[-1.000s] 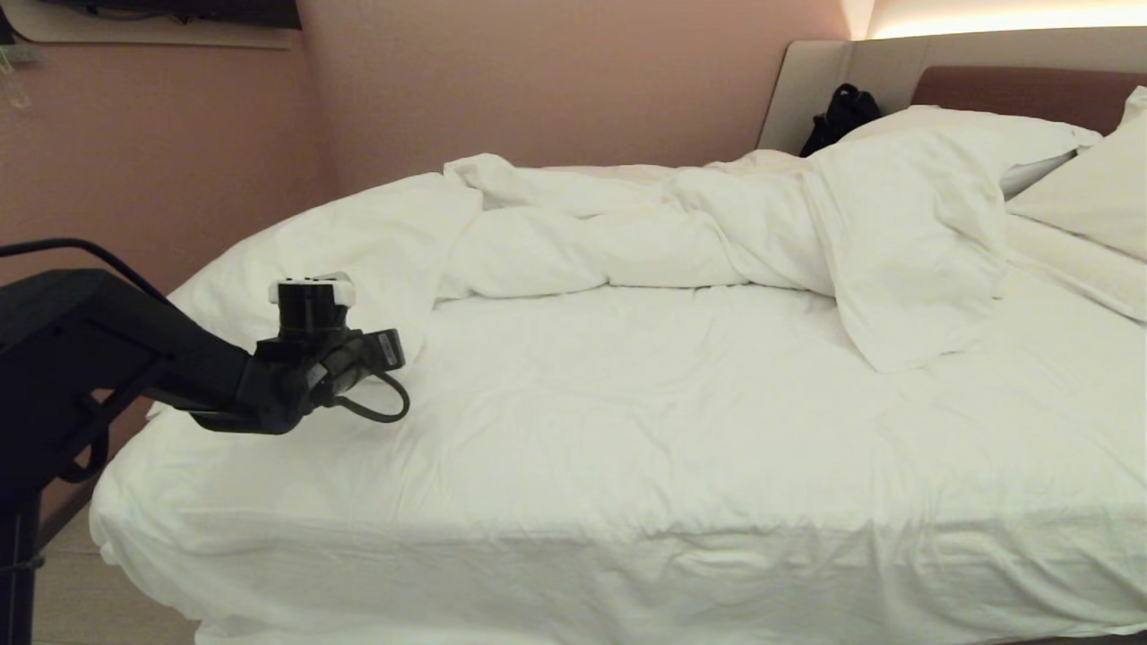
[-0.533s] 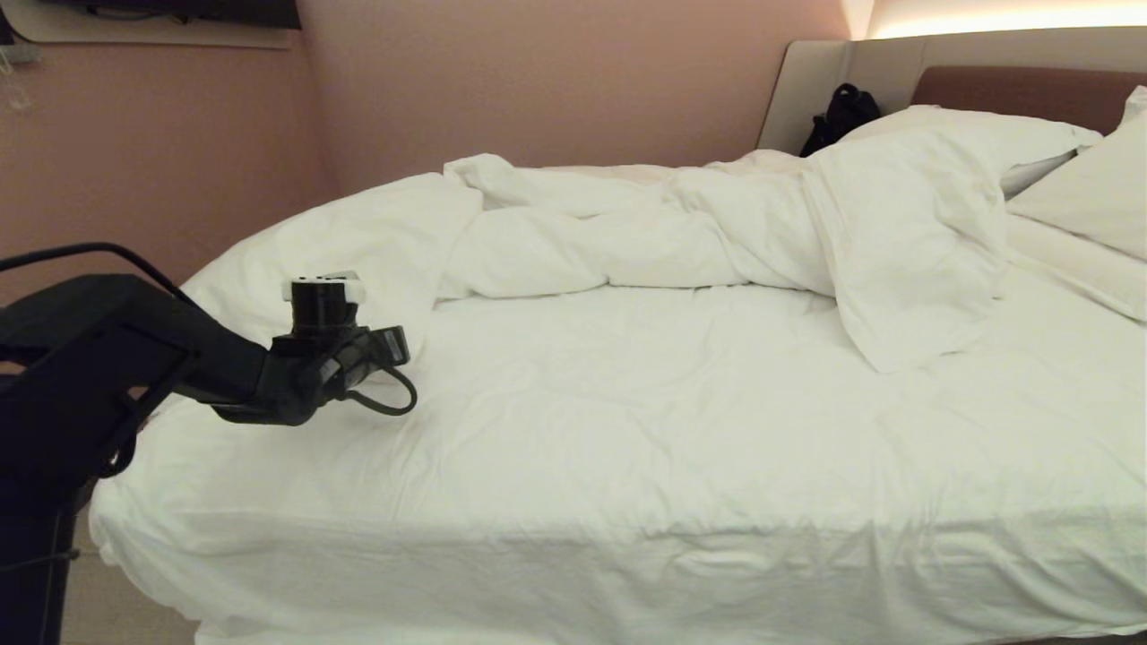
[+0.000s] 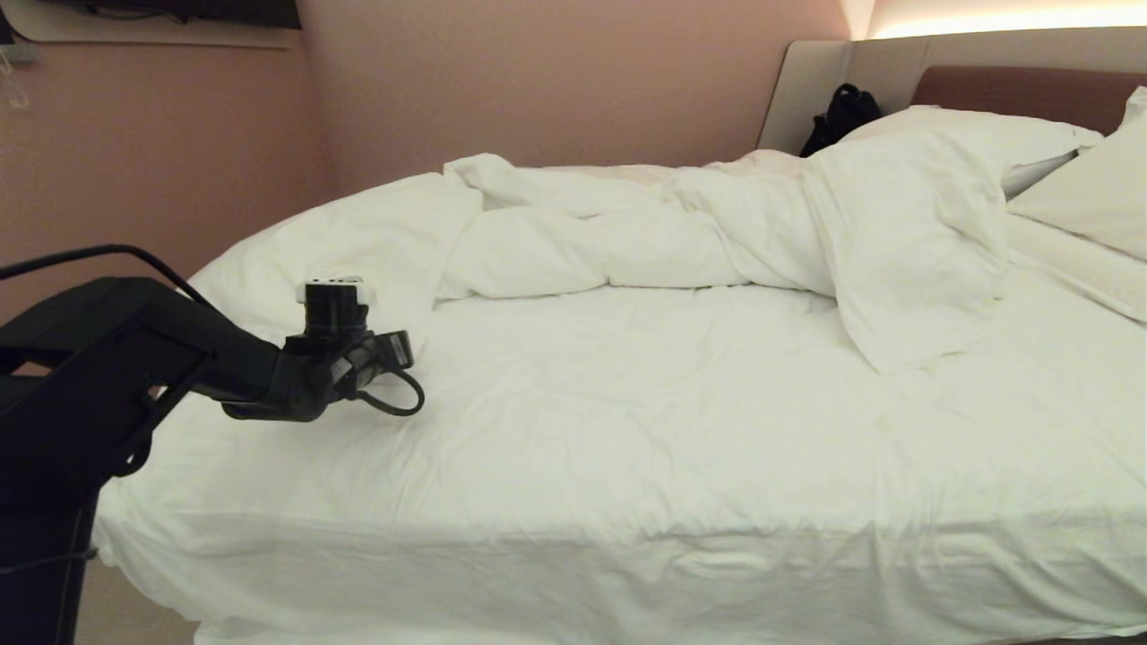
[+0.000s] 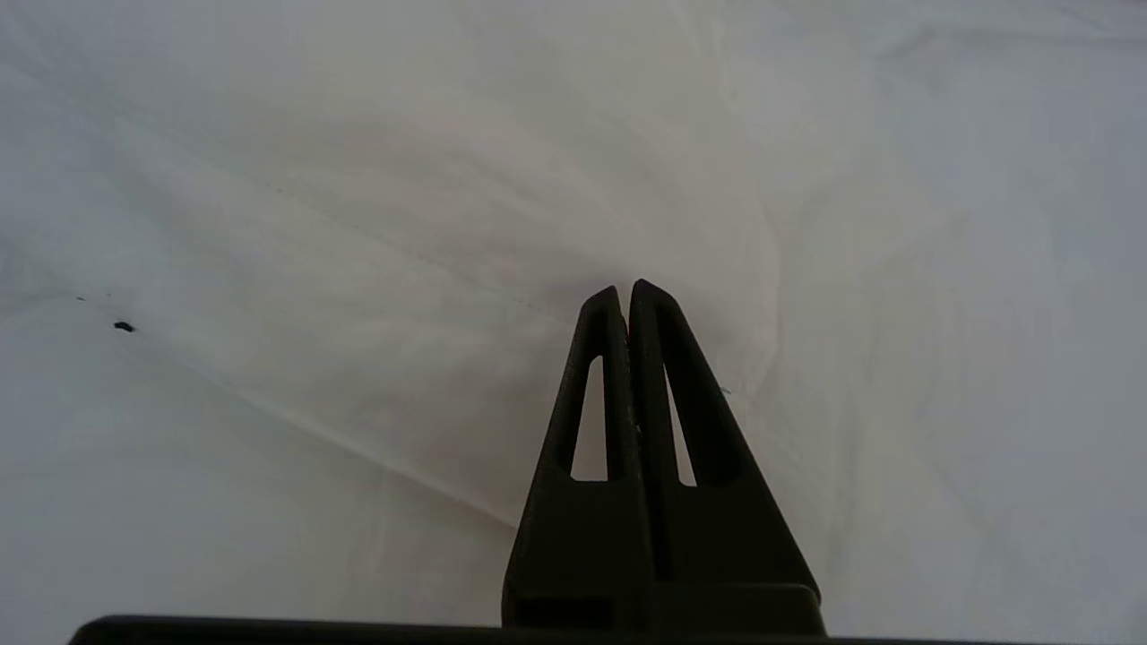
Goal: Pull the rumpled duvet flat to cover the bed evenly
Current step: Hold the folded corner of the quilt
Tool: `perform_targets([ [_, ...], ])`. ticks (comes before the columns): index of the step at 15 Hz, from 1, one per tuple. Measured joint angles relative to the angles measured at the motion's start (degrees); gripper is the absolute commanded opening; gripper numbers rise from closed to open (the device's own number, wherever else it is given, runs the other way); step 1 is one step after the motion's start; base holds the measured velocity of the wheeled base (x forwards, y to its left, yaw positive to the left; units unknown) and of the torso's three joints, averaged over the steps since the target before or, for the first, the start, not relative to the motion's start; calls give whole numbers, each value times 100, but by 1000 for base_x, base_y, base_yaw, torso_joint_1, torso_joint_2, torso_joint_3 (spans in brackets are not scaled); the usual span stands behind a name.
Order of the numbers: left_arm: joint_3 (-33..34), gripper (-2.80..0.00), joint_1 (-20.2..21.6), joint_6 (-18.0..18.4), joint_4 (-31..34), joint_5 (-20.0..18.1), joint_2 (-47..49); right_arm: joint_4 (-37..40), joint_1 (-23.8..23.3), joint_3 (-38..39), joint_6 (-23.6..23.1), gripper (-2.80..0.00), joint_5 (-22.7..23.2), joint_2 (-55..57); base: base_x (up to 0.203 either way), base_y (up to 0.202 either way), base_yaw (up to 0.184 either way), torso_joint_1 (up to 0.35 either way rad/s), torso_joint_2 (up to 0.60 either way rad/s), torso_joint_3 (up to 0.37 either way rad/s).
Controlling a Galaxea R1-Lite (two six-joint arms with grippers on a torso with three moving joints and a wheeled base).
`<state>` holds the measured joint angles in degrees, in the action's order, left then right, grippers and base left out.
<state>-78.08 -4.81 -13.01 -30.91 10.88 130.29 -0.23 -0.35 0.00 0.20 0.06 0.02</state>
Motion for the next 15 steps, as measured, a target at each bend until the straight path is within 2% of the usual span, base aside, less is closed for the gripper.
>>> perform_targets([
  [4,-43,0,-61,-24,113,149,-12,-1,0,0,-4,-280,1,0,0,0,0,0,0,0],
  [9,-56,0,-260,-66,139,528,-152,-1,0,0,-1,-280,-1,0,0,0,0,0,0,0],
  [10,-56,0,-316,-66,152,615,-164,-1,0,0,-1,-280,-3,0,0,0,0,0,0,0],
  [12,-85,0,-449,-55,190,1034,-173,-2,0,0,-1,-280,1,0,0,0,0,0,0,0],
  [15,-126,0,-637,-214,442,1247,-173,-1,2,0,-4,-280,1,0,0,0,0,0,0,0],
])
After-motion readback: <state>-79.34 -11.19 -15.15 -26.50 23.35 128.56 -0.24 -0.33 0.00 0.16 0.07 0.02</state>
